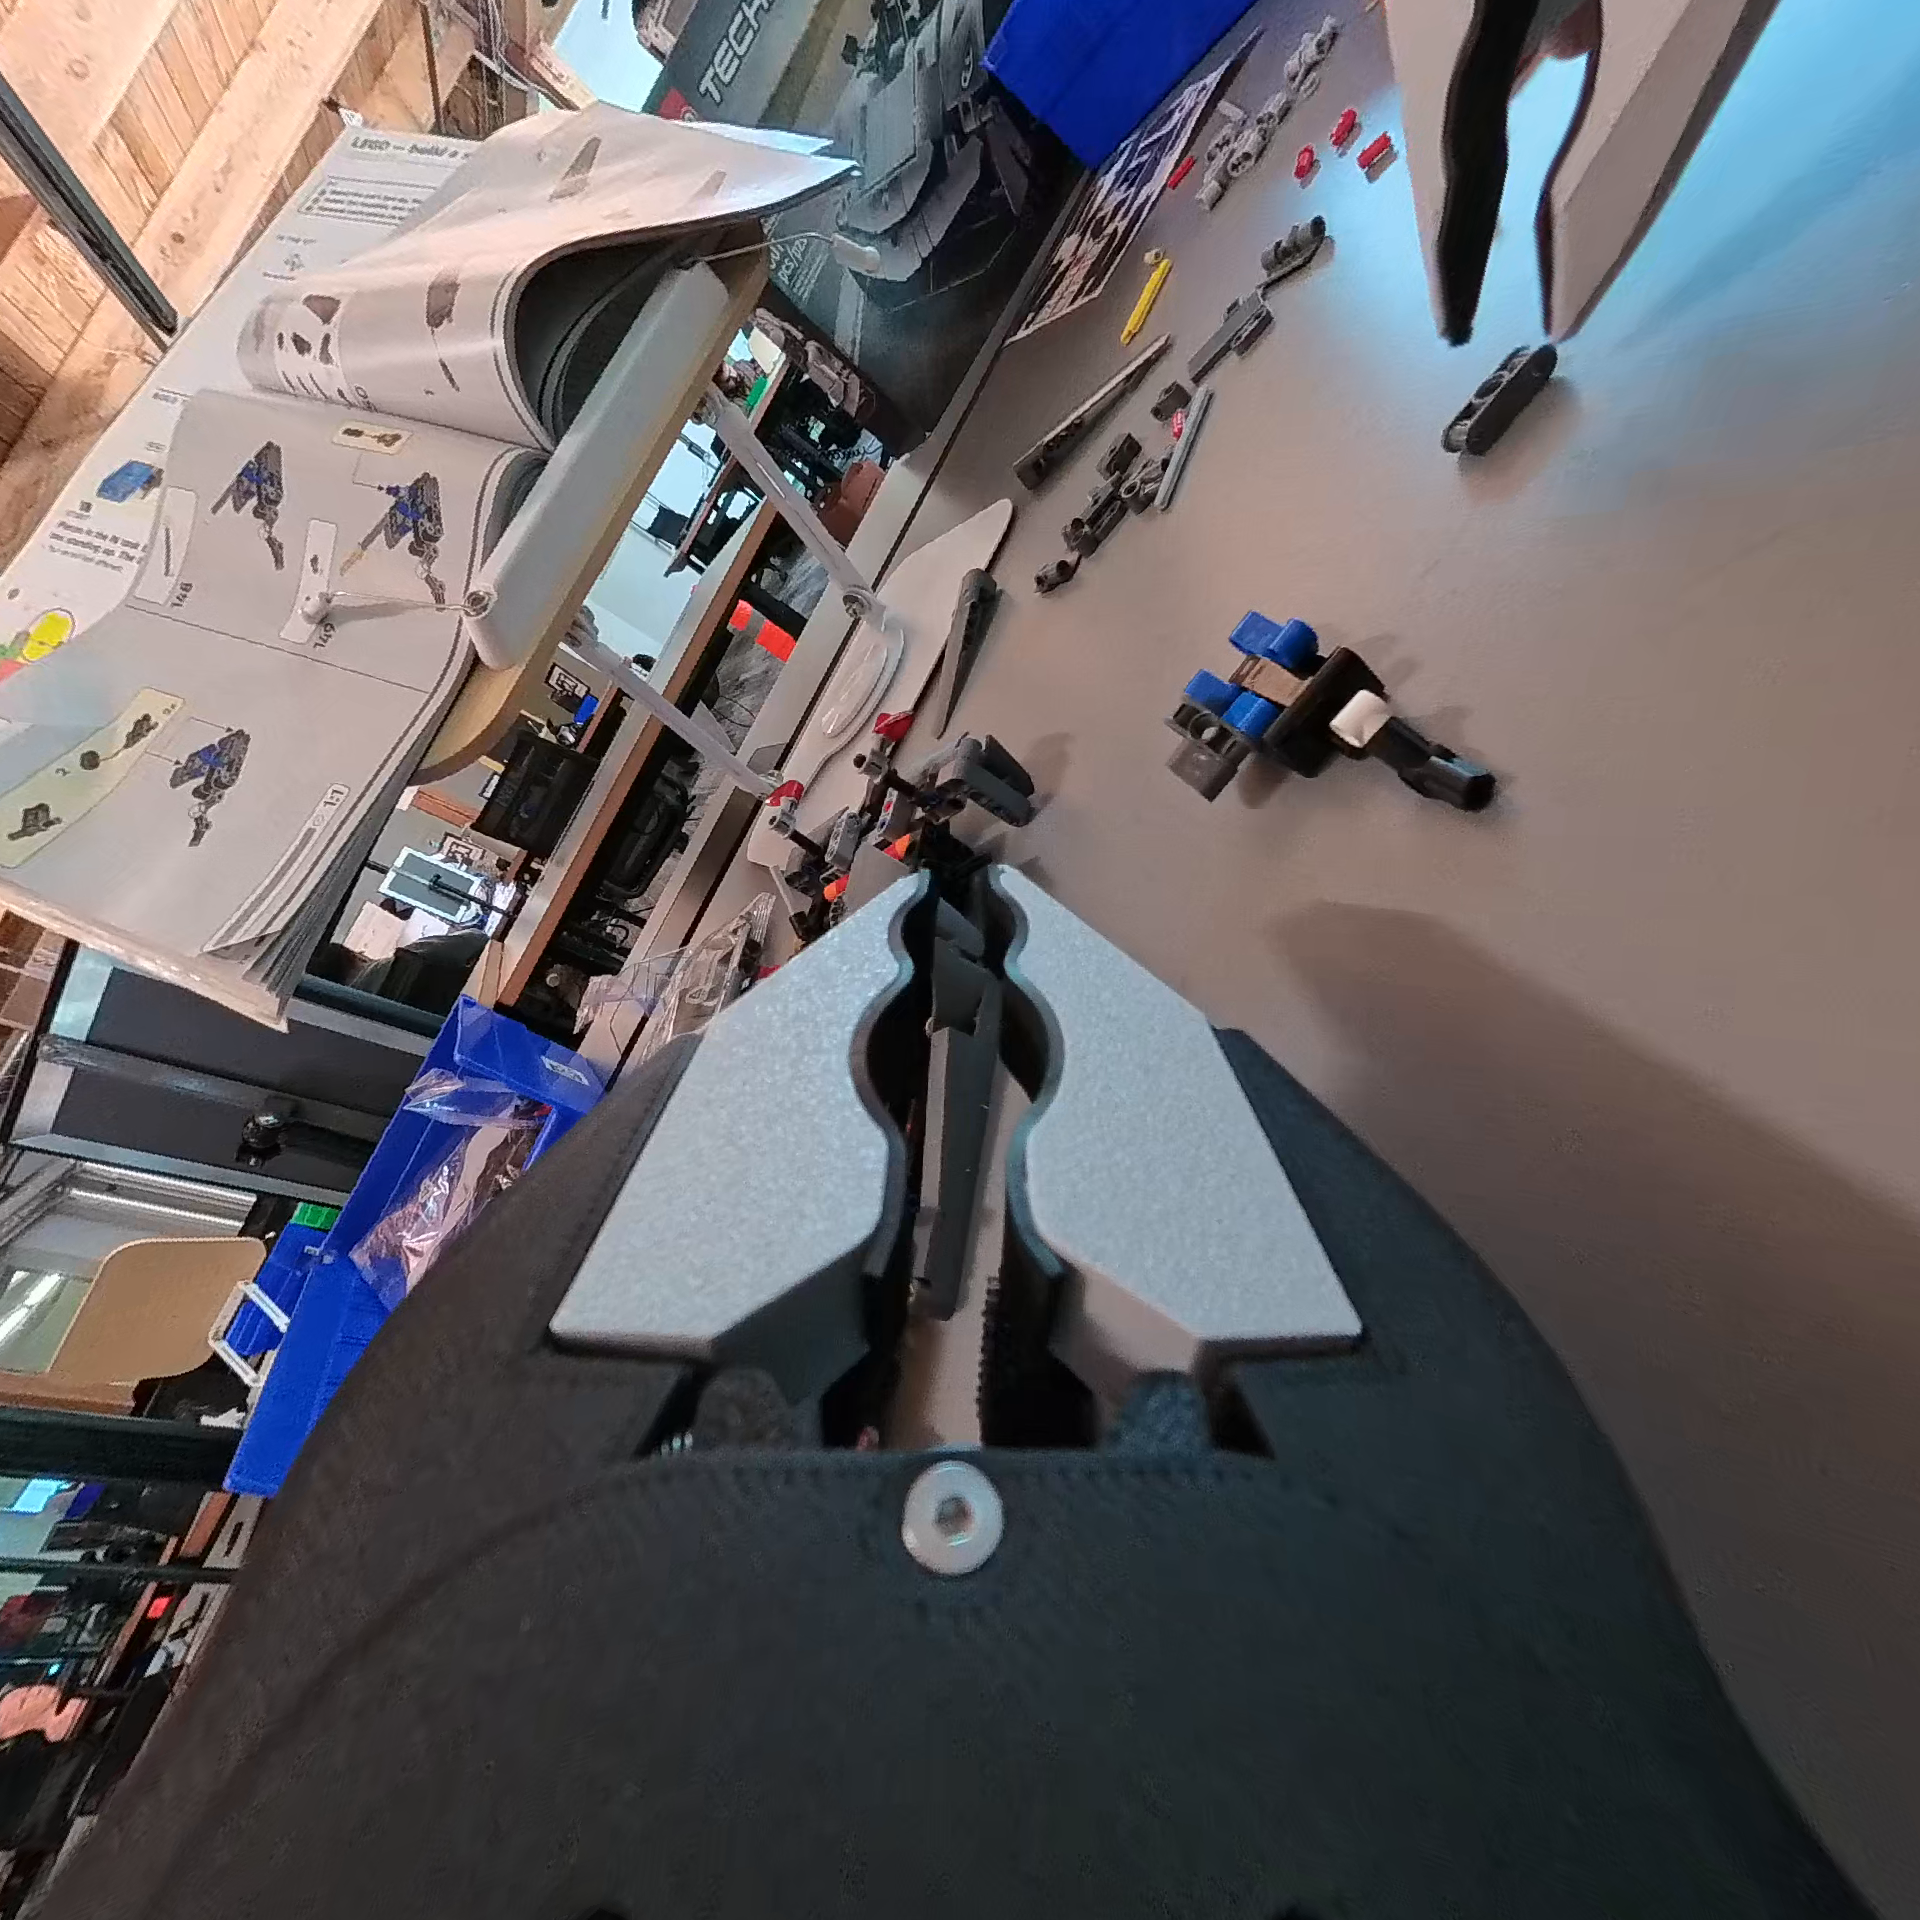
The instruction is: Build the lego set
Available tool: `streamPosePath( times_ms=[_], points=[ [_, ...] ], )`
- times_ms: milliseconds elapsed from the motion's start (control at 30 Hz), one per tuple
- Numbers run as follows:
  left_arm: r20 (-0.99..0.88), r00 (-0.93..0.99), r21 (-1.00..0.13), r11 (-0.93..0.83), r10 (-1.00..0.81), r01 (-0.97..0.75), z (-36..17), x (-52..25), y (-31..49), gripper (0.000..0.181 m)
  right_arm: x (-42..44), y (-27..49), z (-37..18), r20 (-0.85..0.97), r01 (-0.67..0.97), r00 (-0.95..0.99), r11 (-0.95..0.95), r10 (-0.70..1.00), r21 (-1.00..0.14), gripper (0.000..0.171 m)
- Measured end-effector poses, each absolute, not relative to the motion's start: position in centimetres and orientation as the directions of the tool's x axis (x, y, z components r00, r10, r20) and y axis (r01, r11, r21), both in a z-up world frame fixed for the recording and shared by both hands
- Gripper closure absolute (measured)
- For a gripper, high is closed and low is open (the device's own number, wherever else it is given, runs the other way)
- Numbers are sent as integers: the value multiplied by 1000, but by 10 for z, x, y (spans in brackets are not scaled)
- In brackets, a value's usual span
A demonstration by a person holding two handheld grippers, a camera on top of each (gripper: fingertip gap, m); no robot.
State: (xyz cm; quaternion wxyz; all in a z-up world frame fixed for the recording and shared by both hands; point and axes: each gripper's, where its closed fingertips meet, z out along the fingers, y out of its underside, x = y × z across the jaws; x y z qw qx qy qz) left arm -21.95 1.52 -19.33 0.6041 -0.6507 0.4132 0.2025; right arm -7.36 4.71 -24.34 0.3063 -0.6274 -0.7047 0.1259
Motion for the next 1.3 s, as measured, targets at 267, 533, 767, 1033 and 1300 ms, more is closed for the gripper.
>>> streamPosePath(
  times_ms=[267, 533, 767, 1033, 1300],
  points=[
    [-764, 577, -620, 80, -291, -781, -192, -219, 13, 176, -73, 54, -253, 295, 832, 2, 162, 956, -530, 156],
    [-763, 574, -620, 87, -296, -779, -192, -217, 13, 176, -72, 55, -248, 322, 828, 4, 177, 947, -532, 152],
    [-766, 567, -615, 91, -303, -783, -193, -216, 12, 175, -73, 56, -253, 281, 834, -23, 174, 959, -524, 150],
    [-767, 563, -614, 96, -308, -784, -194, -214, 12, 175, -72, 31, -254, 148, 826, -48, 123, 988, -550, 156],
    [-768, 559, -610, 91, -313, -787, -196, -214, 12, 175, -69, 41, -252, 165, 817, 8, 88, 986, -570, 154]
  ],
)
